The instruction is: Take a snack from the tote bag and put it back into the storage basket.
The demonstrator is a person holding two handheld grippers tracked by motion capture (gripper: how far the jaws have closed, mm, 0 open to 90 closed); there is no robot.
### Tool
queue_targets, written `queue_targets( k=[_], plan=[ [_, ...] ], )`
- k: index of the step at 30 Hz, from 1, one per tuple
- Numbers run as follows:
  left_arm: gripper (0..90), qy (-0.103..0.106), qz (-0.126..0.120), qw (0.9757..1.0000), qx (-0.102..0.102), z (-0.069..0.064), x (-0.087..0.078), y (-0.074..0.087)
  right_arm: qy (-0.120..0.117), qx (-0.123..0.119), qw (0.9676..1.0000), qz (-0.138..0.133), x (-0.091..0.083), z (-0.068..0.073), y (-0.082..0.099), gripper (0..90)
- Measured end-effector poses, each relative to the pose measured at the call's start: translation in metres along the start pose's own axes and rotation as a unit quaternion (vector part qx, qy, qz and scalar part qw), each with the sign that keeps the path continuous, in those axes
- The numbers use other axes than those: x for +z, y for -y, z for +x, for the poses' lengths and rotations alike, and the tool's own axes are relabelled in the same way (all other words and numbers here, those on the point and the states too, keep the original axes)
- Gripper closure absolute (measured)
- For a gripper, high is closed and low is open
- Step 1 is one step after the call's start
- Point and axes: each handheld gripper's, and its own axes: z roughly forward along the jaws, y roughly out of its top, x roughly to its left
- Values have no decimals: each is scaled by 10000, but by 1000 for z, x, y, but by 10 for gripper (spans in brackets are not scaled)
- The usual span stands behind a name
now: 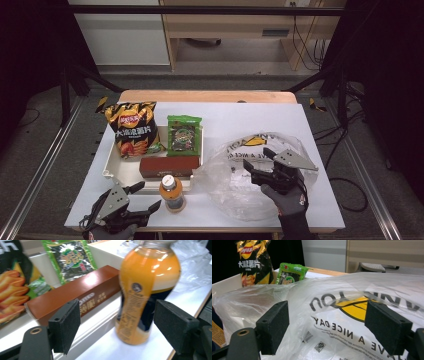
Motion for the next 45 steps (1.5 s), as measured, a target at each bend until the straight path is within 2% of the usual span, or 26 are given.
queue_targets(
  k=[5,10,17,28,35,45],
  plan=[
    [192,58,3,10000,8,-10,8,-2,29,14,10000,19,-1,-3,1,198],
    [182,-27,-125,9999,-18,-17,14,-8,62,6,10000,48,-1,-5,2,194],
    [178,-16,-243,9997,-63,-24,24,-14,127,13,9999,112,-4,-9,6,189],
    [199,-253,-454,9985,-151,-31,40,-22,146,33,9998,162,-5,-12,9,188],
    [284,-268,-479,9982,-258,-32,42,-21,159,52,9997,169,-5,-13,10,187],
    [295,-380,-431,9980,-263,-35,41,-22,178,67,9997,168,-6,-15,10,182]
  ],
)
